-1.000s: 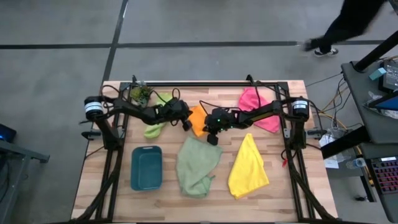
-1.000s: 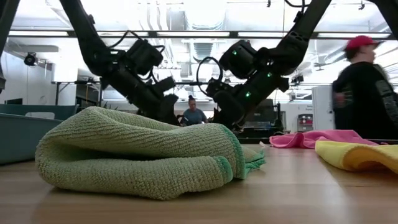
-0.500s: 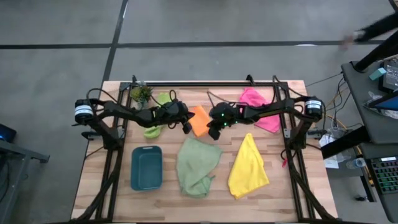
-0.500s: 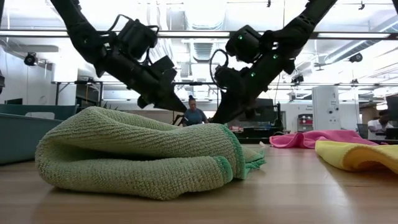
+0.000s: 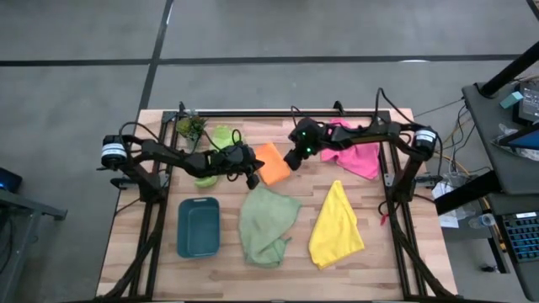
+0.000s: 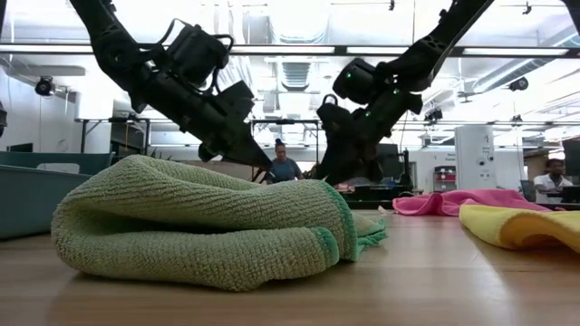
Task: Fold microfiber towels
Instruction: Put the orange microfiber cloth into the blue bin
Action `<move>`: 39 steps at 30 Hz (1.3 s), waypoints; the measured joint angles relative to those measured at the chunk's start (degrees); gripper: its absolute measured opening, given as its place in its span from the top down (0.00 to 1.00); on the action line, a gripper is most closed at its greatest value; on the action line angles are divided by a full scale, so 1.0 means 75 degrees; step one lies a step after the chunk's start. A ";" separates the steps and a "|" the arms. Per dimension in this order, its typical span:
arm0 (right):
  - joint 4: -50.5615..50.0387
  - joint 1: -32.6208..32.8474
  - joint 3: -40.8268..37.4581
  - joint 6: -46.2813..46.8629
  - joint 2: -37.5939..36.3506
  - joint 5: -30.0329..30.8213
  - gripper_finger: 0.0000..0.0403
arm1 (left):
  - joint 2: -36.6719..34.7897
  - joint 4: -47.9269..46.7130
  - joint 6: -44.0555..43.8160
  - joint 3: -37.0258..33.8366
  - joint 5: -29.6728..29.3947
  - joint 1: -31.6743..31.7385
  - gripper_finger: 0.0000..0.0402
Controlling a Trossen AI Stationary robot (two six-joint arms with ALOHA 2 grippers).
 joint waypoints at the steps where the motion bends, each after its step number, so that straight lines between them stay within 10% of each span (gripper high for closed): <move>1: 0.0002 -0.0033 0.0039 0.0000 0.0069 -0.0104 0.64 | 0.0000 0.0002 0.0006 0.0000 0.0000 0.0000 1.00; 14: -0.0048 -0.0223 0.0697 0.0045 0.0710 -0.0734 0.33 | 0.0935 0.0079 -0.0392 0.0000 -0.0006 -0.0003 1.00; 39: 0.0349 -0.0397 0.1433 0.0252 0.2165 -0.1949 0.33 | 0.1020 0.0063 -0.0381 0.0000 -0.0006 -0.0003 1.00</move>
